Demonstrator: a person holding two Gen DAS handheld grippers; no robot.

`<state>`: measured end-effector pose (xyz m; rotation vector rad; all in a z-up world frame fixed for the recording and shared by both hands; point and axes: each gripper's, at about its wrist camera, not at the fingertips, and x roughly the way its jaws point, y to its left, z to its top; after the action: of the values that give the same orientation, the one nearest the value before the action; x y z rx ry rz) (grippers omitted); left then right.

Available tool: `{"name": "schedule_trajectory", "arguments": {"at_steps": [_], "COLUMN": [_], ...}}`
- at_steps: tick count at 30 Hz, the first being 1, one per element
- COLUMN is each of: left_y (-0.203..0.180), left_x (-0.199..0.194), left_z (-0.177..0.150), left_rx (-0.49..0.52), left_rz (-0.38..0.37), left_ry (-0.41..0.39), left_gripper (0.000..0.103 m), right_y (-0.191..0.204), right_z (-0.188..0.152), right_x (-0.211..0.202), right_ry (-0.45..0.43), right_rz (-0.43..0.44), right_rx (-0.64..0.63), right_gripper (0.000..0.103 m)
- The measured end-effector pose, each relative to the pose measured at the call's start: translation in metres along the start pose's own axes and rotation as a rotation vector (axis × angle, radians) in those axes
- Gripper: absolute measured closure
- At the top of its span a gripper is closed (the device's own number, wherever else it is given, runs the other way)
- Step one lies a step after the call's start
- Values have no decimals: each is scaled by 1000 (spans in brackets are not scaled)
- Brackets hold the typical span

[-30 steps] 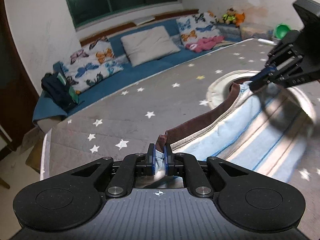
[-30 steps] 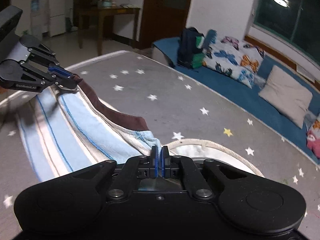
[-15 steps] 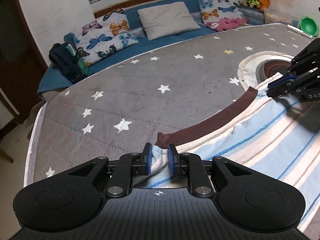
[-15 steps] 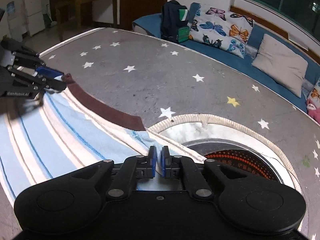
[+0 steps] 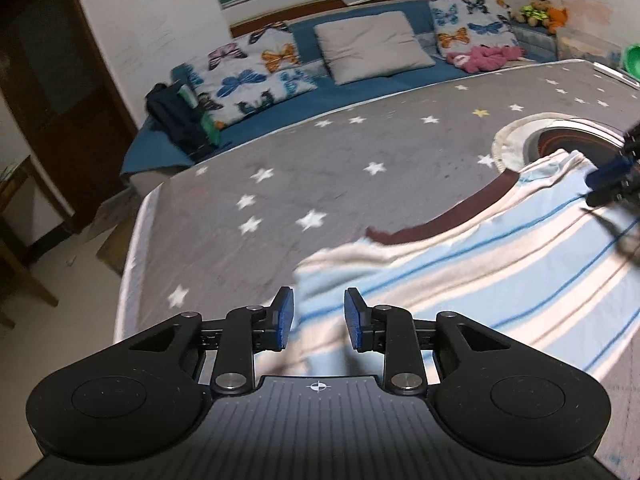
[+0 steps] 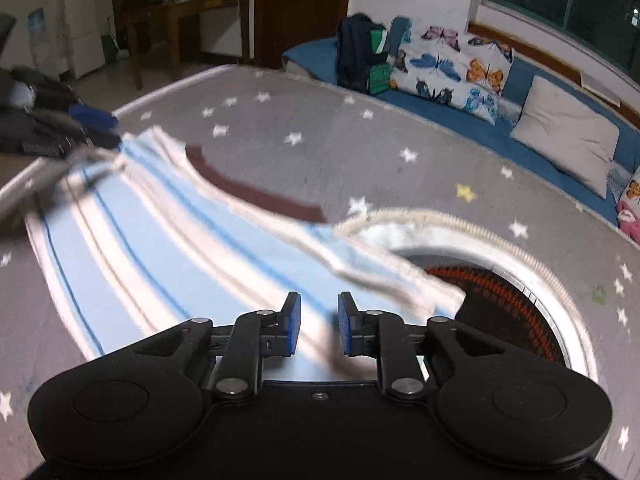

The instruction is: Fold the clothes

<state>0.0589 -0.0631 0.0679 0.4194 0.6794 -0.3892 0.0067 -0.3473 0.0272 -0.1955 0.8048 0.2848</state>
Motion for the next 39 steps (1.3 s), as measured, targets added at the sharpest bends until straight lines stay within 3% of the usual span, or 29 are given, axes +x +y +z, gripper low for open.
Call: {"name": "schedule_trajectory", "arguments": {"at_steps": [8,15,19,29,39], "left_y": [15,6,8,0,4], "left_x": [-19,-6,-11,17,53], "left_z": [-33,-52,-48,-25,1], "left_rx": [-106,-115,-120,-163,-236], "left_rz": [-24,-25,-36,-53,-35], "left_ry": [26,76,44,34,54], "left_gripper": [67,67,67,67,61], "right_y": [-3,-8,-20,-39,-44], "right_z": [-14,-29,-24,-13,-12], "right_x": [-14,-15,-23,7,18], "right_ry": [-16,13,-18,-14,-11], "right_rz": [-6,-14,-23,-89,-79], "right_rx": [36,57,104,156,165], "right_gripper": [74,73,63,63,66]}}
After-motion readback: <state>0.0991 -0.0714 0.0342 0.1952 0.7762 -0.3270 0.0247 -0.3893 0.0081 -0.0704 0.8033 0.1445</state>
